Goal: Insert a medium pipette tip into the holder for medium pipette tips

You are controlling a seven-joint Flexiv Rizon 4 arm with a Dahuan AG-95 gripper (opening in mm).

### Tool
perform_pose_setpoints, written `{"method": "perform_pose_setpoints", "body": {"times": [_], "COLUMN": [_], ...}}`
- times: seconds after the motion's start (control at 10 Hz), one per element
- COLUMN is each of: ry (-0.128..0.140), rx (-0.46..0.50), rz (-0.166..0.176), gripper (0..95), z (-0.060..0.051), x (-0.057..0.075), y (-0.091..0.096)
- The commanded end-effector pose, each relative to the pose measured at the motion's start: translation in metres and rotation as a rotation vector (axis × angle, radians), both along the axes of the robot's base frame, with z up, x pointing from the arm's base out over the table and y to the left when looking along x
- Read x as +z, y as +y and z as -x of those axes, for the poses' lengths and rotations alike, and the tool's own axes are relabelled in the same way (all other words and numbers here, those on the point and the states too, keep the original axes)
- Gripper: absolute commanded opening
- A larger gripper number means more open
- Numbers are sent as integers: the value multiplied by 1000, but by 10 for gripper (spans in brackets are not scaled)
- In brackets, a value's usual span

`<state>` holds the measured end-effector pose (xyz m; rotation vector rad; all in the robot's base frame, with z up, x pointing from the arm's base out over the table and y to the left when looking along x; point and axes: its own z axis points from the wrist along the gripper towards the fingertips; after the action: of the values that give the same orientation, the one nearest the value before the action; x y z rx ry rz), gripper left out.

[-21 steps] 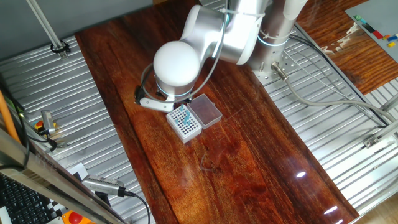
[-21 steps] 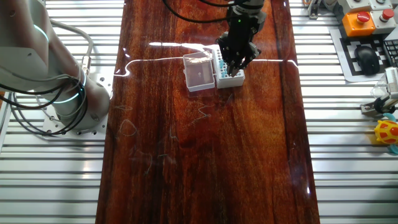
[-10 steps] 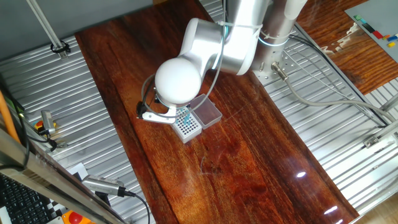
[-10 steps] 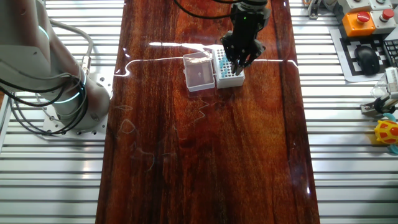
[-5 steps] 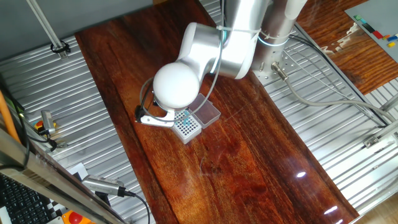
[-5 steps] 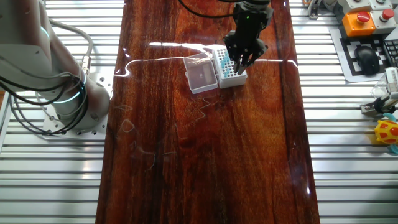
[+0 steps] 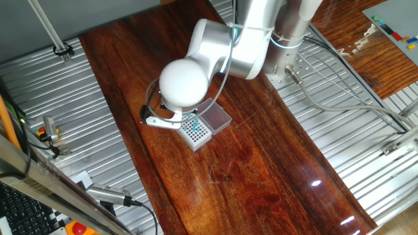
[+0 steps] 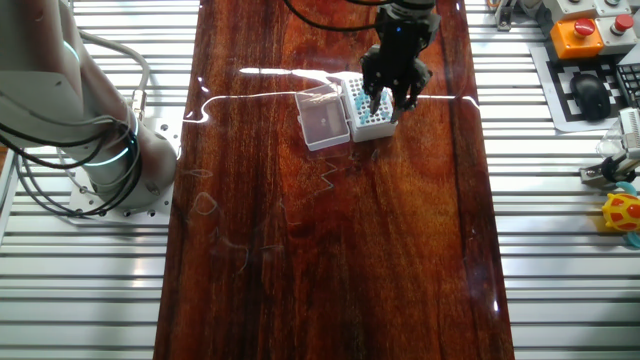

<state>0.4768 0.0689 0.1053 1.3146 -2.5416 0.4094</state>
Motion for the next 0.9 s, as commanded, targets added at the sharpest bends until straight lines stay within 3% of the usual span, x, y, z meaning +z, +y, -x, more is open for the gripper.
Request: {"method": "perform_pose_setpoints", "body": {"times": [0.1, 0.2, 0.3, 0.4, 0.5, 0.6, 0.9], "ry": [-27, -55, -71, -85, -104, -114, -137], "rx": [-51, -126, -185, -253, -336, -383, -420], "rz": [-77, -122, -145, -177, -215, -250, -291], "gripper": [380, 380, 190, 190, 0, 0, 0], "z": [-1, 1, 2, 4, 7, 7, 8], "x": [5, 8, 10, 13, 15, 15, 15], "y": [-12, -18, -24, -28, -29, -30, -30]}}
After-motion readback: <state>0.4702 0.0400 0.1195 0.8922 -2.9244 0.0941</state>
